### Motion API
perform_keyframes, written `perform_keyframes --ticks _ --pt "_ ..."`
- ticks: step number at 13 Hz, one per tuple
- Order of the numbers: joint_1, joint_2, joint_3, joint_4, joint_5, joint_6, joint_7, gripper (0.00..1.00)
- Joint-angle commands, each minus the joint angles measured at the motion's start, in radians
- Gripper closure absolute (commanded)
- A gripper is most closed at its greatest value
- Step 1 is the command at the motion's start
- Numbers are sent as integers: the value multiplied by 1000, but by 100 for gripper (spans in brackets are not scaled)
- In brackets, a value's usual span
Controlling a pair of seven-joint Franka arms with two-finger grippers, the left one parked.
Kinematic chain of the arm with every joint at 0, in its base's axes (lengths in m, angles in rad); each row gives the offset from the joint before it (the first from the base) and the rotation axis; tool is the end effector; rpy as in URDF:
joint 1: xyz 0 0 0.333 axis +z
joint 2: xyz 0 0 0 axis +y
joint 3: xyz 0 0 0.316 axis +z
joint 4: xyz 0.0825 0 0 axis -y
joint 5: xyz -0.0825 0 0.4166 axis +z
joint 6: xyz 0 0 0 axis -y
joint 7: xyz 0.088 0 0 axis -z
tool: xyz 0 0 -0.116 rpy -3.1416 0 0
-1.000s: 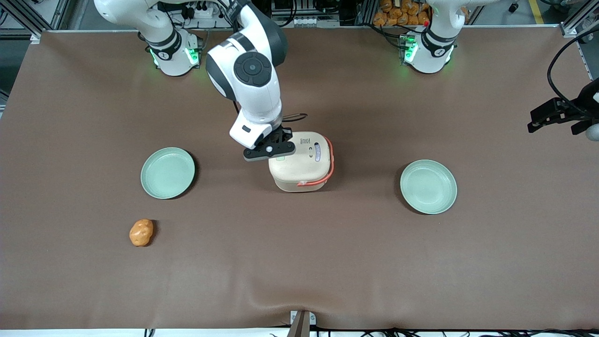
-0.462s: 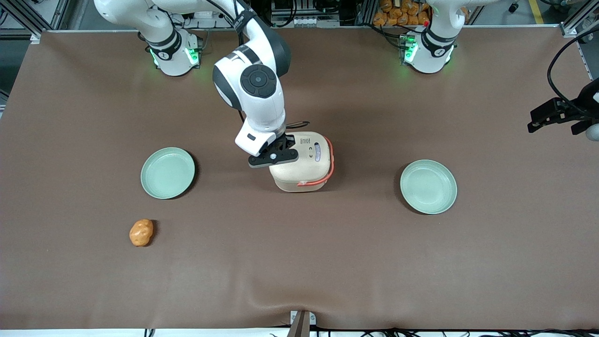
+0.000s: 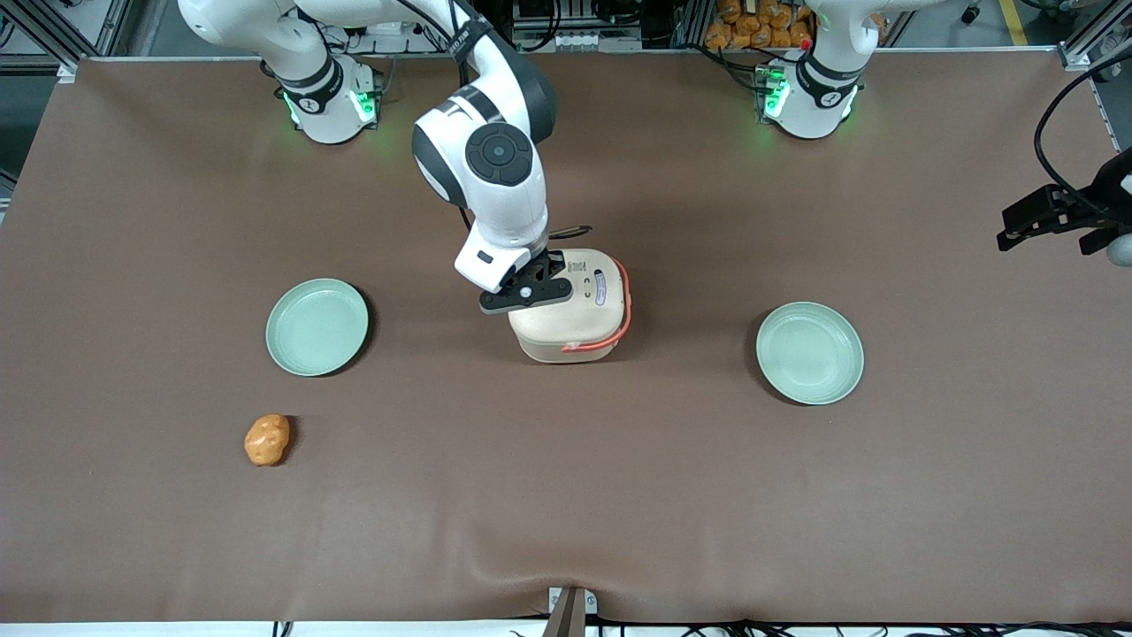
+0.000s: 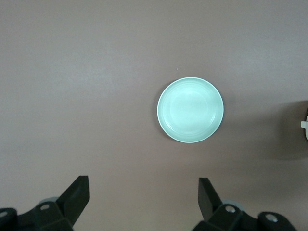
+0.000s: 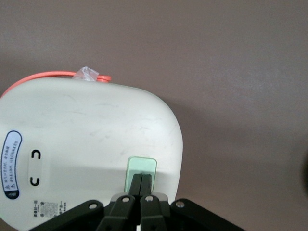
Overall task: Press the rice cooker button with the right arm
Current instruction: 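Press down on the green button with the right gripper fingertips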
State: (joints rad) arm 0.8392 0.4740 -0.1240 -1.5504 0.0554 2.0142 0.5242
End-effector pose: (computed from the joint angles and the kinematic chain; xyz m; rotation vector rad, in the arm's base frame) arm 0.5302 0.4798 0.3533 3.1198 0.2822 -0.0021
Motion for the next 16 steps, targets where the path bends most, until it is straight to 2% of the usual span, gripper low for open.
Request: perform_keyframes --ticks 1,16 --pt "11 12 -10 16 12 1 11 97" --pt "26 31 -11 -30 12 58 39 97"
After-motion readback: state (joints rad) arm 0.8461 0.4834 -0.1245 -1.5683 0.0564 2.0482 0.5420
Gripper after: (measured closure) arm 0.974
